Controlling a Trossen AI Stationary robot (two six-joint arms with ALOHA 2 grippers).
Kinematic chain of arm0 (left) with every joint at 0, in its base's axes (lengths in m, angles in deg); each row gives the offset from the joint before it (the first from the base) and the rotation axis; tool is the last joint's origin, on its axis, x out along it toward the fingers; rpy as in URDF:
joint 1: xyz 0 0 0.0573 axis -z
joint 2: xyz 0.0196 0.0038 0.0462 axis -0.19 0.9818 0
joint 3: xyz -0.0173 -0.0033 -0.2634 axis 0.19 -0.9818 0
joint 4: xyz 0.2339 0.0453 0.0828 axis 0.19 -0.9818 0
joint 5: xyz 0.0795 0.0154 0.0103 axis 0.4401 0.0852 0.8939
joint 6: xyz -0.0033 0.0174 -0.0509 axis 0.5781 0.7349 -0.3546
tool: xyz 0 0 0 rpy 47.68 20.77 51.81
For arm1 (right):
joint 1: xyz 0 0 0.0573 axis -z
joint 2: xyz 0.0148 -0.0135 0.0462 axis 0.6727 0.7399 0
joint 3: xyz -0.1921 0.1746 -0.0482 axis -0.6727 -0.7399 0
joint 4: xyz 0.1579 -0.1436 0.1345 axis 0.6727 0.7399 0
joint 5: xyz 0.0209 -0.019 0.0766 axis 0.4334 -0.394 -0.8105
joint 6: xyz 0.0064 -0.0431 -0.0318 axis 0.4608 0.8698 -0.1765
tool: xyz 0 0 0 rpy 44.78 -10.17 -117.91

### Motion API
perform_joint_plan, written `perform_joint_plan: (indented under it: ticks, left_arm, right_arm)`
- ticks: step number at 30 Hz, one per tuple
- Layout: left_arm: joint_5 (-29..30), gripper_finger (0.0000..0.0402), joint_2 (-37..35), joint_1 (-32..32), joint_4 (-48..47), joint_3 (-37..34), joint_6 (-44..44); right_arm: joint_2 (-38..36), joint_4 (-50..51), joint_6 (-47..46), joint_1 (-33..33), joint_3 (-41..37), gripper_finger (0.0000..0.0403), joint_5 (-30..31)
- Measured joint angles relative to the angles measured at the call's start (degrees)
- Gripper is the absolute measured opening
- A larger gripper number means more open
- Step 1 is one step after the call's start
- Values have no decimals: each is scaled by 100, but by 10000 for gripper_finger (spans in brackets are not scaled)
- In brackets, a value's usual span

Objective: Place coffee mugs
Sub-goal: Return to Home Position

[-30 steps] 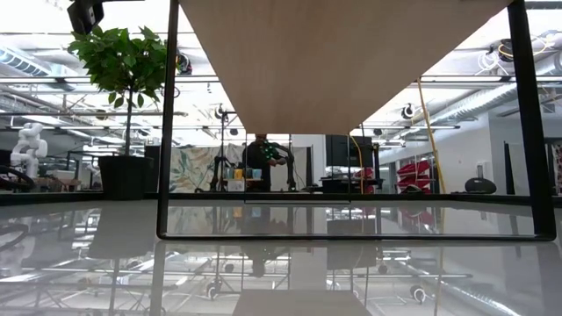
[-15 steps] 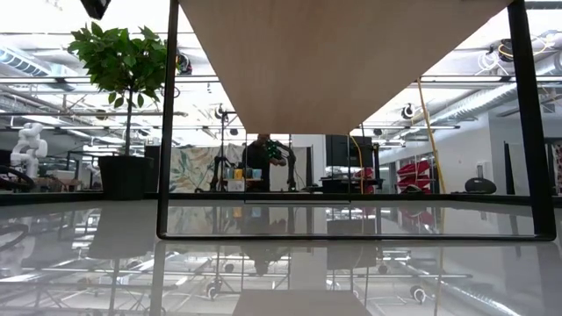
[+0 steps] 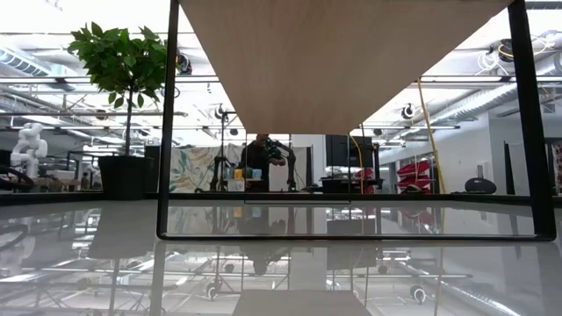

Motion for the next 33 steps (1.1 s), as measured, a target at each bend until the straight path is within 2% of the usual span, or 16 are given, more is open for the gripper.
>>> perform_joint_plan:
  ticks: [4, 9, 12, 17, 20, 25, 33]
  left_arm:
    - [228, 60, -26, -181, -45, 0, -491]
    - [130, 60, -28, -453, -331, 0, -409]
    - [-336, 59, -28, -668, -521, 0, -347]
    - [-1641, 29, -24, -1136, -773, 0, -255]
    - [-2151, 7, -26, -1478, -784, 0, -6]
    - [-2641, 4, -26, -2139, -786, 0, 455]
    - [-3410, 2, -26, -3250, -792, 0, 822]
  right_arm:
    - [-682, -747, 584, 27, -681, 1, 161]
    - [-1676, -2215, 1616, 278, -1983, 0, 125]
    - [-2273, -3229, 2452, 436, -2875, 0, 93]
    - [-3138, -4629, 3342, 686, -4222, 0, -334]
    - [-3617, -5088, 3582, 852, -5004, 0, -356]
    - [-4385, -5606, 3624, 1157, -6099, 0, -354]
    - [-5273, -6358, 3590, 1435, -7255, 0, -393]
